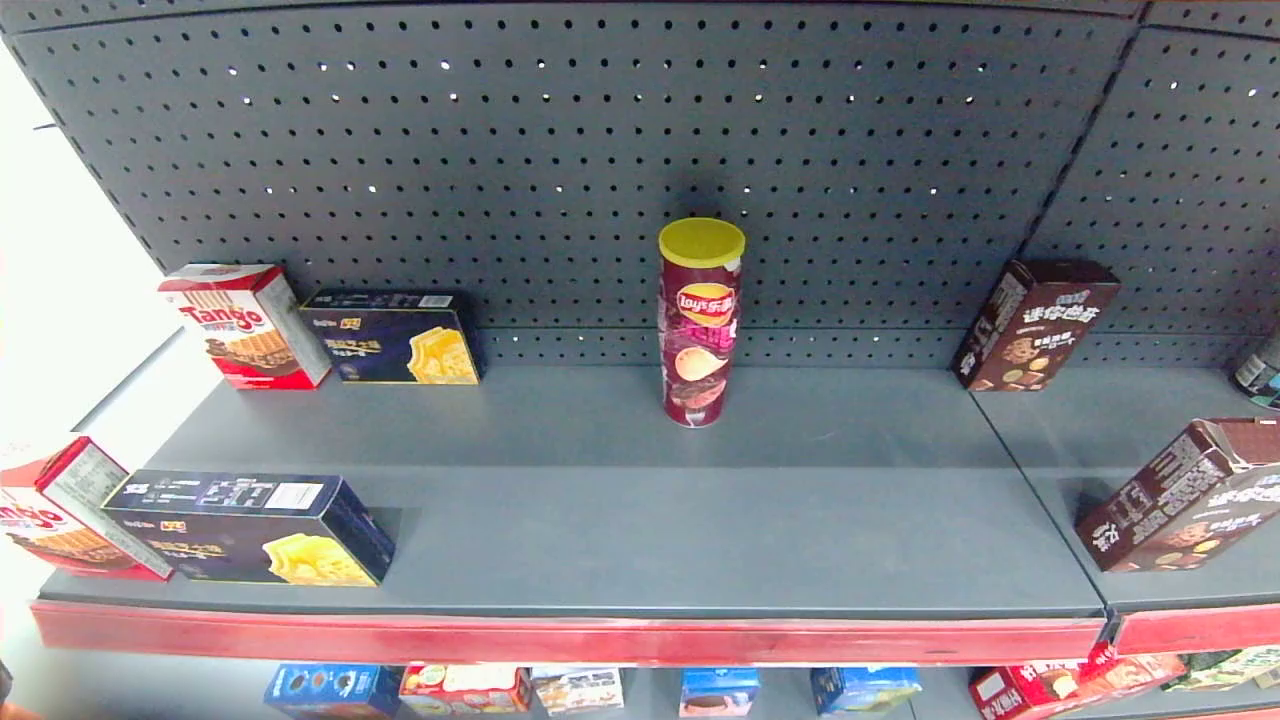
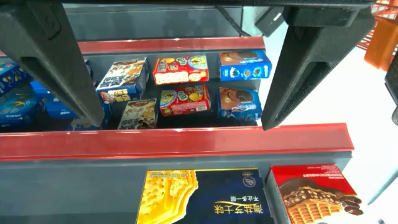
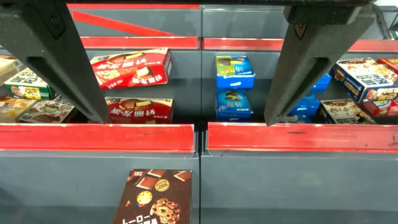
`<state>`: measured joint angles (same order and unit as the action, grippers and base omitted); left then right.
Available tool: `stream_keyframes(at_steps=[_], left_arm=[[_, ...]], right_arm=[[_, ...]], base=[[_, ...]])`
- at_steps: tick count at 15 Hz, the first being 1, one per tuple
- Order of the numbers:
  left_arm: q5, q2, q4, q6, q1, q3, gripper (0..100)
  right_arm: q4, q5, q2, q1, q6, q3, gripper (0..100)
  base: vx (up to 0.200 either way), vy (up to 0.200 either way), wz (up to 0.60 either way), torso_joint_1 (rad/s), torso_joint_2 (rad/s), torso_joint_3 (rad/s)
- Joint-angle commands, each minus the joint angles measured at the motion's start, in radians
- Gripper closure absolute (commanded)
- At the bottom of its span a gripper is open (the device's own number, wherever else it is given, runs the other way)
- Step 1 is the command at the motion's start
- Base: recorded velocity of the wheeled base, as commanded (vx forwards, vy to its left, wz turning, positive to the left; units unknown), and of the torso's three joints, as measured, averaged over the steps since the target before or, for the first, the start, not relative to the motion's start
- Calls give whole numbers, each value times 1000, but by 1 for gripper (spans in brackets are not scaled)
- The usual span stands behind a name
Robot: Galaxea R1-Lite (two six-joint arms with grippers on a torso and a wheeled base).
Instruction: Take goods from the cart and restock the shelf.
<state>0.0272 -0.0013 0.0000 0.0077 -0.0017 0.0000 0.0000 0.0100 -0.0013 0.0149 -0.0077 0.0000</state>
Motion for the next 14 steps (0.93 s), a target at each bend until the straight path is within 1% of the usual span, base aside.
stream_keyframes(at_steps=[1, 4, 14], left_arm=[[-1, 1, 2, -2, 0, 0, 0], [-1, 1, 2, -2, 0, 0, 0], [0, 1, 2, 0, 0, 0, 0]], right_arm=[[0, 1, 1, 0, 0, 0, 0], [0, 1, 1, 0, 0, 0, 0], [0, 1, 1, 0, 0, 0, 0]], base=[[0, 0, 0, 0, 0, 0], [0, 0, 0, 0, 0, 0], [0, 0, 600, 6, 2, 0]])
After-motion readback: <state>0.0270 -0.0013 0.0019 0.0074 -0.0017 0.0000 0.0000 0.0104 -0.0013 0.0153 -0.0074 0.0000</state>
